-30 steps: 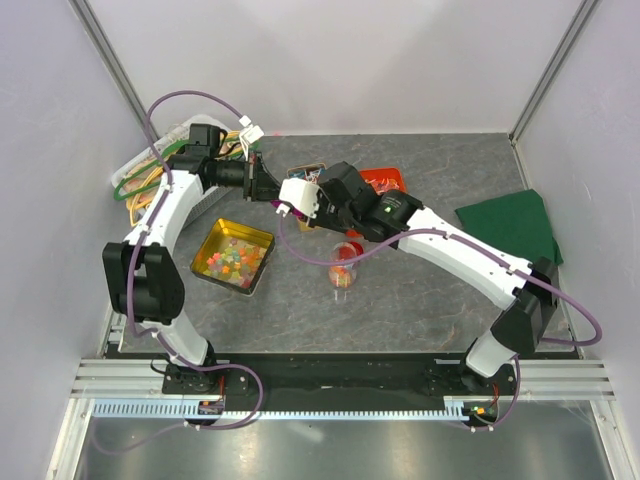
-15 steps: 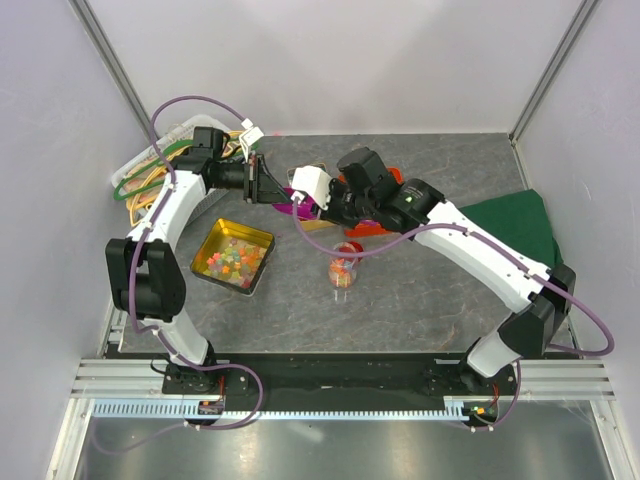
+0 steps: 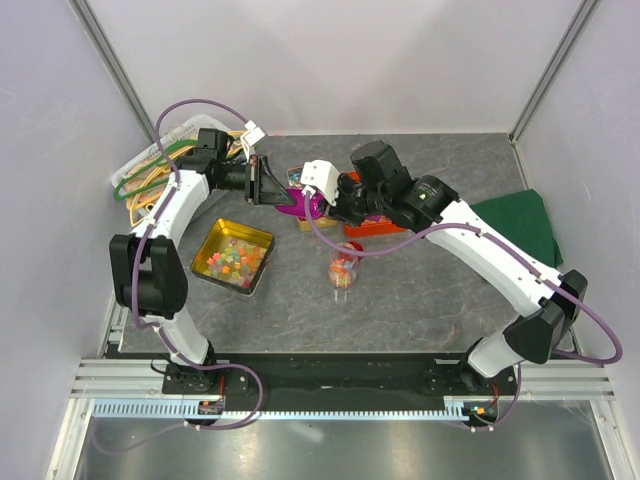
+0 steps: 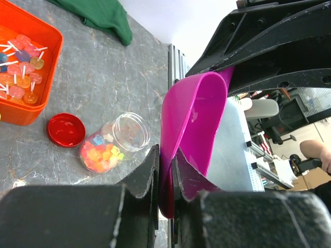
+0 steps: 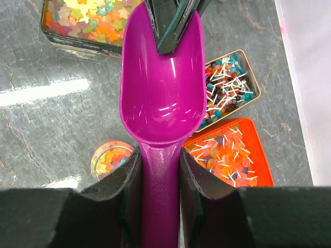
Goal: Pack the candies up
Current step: Adjust the spatula.
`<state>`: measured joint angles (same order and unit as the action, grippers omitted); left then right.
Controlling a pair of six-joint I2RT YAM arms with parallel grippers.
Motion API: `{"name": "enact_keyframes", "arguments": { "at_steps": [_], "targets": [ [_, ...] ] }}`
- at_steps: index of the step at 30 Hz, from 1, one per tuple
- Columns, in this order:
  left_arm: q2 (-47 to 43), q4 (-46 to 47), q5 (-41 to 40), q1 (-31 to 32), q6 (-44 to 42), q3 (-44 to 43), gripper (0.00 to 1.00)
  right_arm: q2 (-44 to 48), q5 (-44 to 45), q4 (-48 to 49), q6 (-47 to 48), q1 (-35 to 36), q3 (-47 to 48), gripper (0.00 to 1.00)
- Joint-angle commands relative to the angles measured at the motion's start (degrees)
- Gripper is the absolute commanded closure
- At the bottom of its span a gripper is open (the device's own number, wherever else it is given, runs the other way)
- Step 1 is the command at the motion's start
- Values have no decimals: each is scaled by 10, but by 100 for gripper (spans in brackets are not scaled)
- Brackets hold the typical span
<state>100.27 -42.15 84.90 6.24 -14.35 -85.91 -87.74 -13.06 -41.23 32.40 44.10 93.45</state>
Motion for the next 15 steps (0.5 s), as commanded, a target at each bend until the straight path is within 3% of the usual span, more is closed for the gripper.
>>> {"name": "enact_keyframes", "arguments": {
  "at_steps": [1,15],
  "targets": [
    [9,-7,23,-12,-5,-2,98,44,-10,14,20,-13,9,72],
    [26,-7,69,-39,-1,-8,98,48,-9,-4,42,-14,0,64]
  ]
}}
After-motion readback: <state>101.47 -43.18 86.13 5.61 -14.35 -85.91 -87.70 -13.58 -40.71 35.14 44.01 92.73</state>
